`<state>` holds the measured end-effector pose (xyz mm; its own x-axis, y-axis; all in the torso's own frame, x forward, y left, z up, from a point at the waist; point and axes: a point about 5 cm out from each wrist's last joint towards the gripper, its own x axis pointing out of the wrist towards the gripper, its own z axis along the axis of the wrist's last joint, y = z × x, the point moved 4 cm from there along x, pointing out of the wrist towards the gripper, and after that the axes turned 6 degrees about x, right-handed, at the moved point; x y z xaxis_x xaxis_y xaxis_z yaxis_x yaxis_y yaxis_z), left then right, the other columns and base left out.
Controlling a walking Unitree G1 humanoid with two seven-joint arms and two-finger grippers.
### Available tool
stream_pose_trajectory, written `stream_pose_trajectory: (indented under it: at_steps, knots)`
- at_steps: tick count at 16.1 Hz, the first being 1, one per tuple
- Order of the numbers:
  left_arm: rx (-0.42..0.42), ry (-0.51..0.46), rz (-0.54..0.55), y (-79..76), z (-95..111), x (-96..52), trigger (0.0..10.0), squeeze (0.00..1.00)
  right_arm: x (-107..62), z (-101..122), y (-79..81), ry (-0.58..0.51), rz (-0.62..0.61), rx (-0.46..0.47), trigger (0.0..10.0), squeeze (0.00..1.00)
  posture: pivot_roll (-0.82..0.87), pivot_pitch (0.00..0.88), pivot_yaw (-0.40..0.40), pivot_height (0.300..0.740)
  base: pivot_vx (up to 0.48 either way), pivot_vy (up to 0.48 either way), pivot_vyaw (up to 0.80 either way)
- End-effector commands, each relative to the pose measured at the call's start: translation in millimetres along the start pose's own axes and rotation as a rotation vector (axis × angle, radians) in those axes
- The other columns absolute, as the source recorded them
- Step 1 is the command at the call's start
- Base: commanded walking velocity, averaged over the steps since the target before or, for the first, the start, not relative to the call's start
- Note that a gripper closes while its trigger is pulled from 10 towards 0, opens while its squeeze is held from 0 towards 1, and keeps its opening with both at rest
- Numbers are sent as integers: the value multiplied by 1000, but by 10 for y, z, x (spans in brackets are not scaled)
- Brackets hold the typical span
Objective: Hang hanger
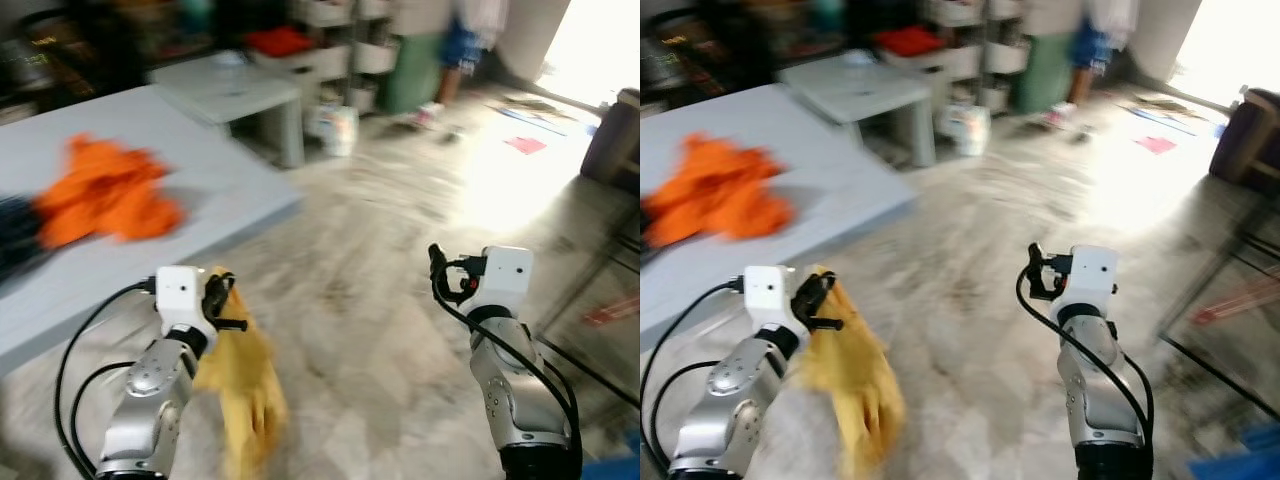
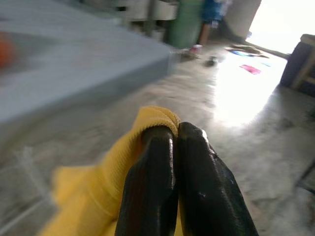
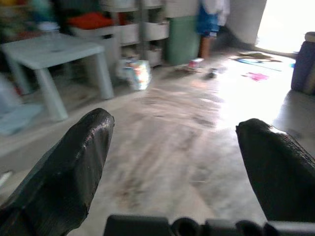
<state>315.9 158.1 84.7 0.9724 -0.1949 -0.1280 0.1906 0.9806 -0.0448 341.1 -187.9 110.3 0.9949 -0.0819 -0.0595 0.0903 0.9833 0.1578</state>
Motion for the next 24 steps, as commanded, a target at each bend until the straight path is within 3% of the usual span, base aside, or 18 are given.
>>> stream_pose_trajectory:
  at_steps: [1, 3, 12, 18, 24]
  knots:
    - [-1, -27, -43, -117, 81, 34, 10000, 0, -4, 29, -88, -5, -26, 0, 10000, 0, 16, 26, -13, 740, 337, 0, -800]
    - [-61, -10, -28, -137, 64, 47, 10000, 0, -7, 29, -89, -7, -28, 6, 10000, 0, 14, 25, -14, 740, 0, 0, -800]
    - [-118, 23, -49, -204, 47, 64, 10000, 0, -3, 44, -87, -9, -31, 5, 10000, 0, 16, 26, -14, 740, 0, 0, 0]
    - [-120, 34, -60, -220, 39, 65, 10000, 0, -1, 35, -85, -7, -31, 9, 10000, 0, 16, 26, -13, 740, 0, 0, -749]
    - [-114, 46, -68, -229, 15, 62, 10000, 0, 20, 28, -51, 0, -16, 8, 10000, 0, 19, 21, -17, 740, 0, 218, -267]
